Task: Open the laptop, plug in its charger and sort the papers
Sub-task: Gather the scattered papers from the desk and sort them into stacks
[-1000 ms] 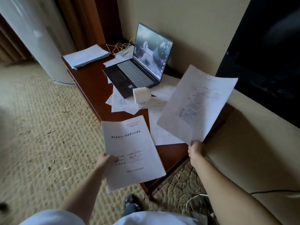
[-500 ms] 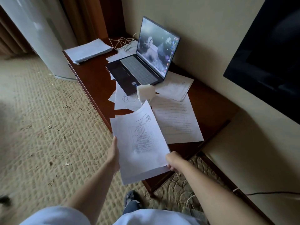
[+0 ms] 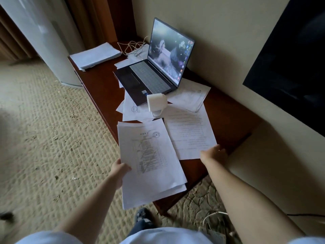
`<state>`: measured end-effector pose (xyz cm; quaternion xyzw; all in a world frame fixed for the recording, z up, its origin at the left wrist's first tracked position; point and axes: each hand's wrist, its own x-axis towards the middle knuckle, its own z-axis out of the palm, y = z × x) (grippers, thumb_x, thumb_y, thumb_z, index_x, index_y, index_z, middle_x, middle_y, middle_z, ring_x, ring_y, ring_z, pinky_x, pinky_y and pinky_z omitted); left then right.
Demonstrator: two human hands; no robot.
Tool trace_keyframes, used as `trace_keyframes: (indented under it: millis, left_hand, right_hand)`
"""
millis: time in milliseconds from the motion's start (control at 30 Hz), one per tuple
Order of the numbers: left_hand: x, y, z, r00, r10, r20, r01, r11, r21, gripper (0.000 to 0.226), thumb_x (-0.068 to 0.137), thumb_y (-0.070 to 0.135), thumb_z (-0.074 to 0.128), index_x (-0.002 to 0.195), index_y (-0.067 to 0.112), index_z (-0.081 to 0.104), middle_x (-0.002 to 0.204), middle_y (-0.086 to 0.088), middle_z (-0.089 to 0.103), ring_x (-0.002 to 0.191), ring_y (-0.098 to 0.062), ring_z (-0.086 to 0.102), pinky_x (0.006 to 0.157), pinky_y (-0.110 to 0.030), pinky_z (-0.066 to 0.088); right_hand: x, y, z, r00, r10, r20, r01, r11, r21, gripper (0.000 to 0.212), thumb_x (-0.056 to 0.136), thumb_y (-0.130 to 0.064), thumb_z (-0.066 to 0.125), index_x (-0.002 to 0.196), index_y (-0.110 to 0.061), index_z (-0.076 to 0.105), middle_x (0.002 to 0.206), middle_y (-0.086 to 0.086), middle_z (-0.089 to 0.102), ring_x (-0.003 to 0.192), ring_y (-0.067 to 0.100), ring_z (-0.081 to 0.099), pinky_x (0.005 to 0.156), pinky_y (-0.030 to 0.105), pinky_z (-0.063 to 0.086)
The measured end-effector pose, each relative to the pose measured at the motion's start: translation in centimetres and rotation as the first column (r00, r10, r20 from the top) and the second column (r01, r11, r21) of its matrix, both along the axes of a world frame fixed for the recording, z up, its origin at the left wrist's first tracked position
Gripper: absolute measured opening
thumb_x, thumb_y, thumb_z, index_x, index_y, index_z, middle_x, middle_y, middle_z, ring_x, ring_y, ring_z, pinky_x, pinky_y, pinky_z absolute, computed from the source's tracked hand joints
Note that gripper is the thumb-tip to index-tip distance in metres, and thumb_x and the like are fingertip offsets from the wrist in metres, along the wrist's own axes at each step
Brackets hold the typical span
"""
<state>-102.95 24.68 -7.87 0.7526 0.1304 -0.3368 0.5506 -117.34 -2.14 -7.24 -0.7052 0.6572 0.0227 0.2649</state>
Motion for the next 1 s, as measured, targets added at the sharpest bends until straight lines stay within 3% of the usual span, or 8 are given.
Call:
trace_keyframes:
  millis: [233,367,467,567,700,833,933,1000]
  left_hand:
    - [-0.1,-0.9,-0.4,0.998,0.058,-0.004,-0.057,0.998,0.024,0.037,0.075,-0.017,0.042,0.105,0.0,0.056,0.095,-0.022,0.062,0.074,-0.031,0.058,0.061,-0.033,0.05]
    - [-0.3,-1.1,0.1,0.995,0.097,-0.006,-0.097,0.995,0.003,0.035,0.076,-0.017,0.043,0.105,0.0,0.055,0.095,-0.02,0.061,0.078,-0.033,0.057,0.064,-0.034,0.05]
    - [-0.4,-1.2,0.5,0.996,0.084,-0.005,-0.084,0.996,-0.023,0.038,0.075,-0.017,0.043,0.108,0.001,0.053,0.099,-0.02,0.06,0.081,-0.034,0.058,0.068,-0.039,0.051]
    - [-0.6,-1.7,0.7,0.999,0.041,0.006,-0.041,0.996,-0.083,0.044,0.076,-0.019,0.04,0.114,0.002,0.051,0.094,-0.017,0.06,0.08,-0.034,0.058,0.073,-0.045,0.053]
    - [-1.1,-1.9,1.7,0.998,0.028,0.061,-0.019,0.988,-0.151,0.055,0.075,-0.021,0.038,0.12,0.01,0.045,0.099,-0.016,0.059,0.083,-0.034,0.059,0.071,-0.048,0.054]
    - [-1.3,-1.3,2.7,0.967,-0.028,0.254,0.062,0.99,-0.125,0.083,0.059,-0.008,0.045,0.133,0.026,0.035,0.108,-0.008,0.053,0.094,-0.033,0.056,0.066,-0.042,0.054]
    - [-0.9,-1.1,3.3,0.935,-0.09,0.344,0.134,0.985,-0.107,0.091,0.067,-0.018,0.046,0.143,0.029,0.027,0.109,0.0,0.052,0.099,-0.032,0.054,0.067,-0.044,0.054]
    - [-0.6,-1.0,3.9,0.939,-0.099,0.329,0.131,0.988,-0.077,0.085,0.075,-0.024,0.043,0.143,0.026,0.032,0.115,-0.009,0.053,0.099,-0.034,0.055,0.07,-0.041,0.053]
  right_hand:
    - [0.6,0.1,-1.2,0.97,-0.133,0.204,0.118,0.989,0.085,0.031,0.086,-0.018,0.054,0.114,-0.006,0.059,0.113,0.017,0.064,0.104,0.037,0.061,0.09,0.042,0.049]
    - [1.2,2.2,1.5,0.768,-0.227,0.599,0.311,0.95,-0.038,0.029,0.1,-0.015,0.037,0.119,0.004,0.049,0.124,0.022,0.054,0.11,0.036,0.055,0.086,0.036,0.042]
    - [2.1,3.5,4.2,0.651,-0.169,0.74,0.353,0.93,-0.099,0.033,0.102,-0.015,0.031,0.125,0.006,0.043,0.125,0.023,0.052,0.111,0.035,0.056,0.085,0.032,0.042]
    - [3.6,5.2,6.9,0.634,0.07,0.771,0.193,0.95,-0.244,0.035,0.101,-0.012,0.034,0.131,0.005,0.044,0.13,0.023,0.052,0.117,0.034,0.054,0.094,0.028,0.04]
    - [4.4,7.6,10.0,0.515,0.551,0.656,-0.258,0.83,-0.495,0.025,0.096,-0.002,0.039,0.115,0.004,0.054,0.109,0.021,0.063,0.099,0.033,0.06,0.072,0.021,0.034]
    - [4.9,8.5,12.1,0.473,0.777,0.416,-0.785,0.586,-0.201,0.019,0.093,-0.007,0.04,0.096,-0.011,0.058,0.094,0.012,0.064,0.082,0.03,0.054,0.062,0.026,0.031]
    - [5.3,8.9,14.2,0.405,0.863,0.303,-0.912,0.404,0.068,0.03,0.081,0.005,0.039,0.066,-0.015,0.057,0.068,-0.002,0.053,0.066,0.017,0.044,0.053,0.025,0.032]
    - [5.6,9.2,16.3,0.394,0.85,0.35,-0.918,0.345,0.195,0.028,0.08,0.008,0.041,0.077,-0.007,0.065,0.074,0.002,0.057,0.066,0.013,0.047,0.053,0.019,0.037]
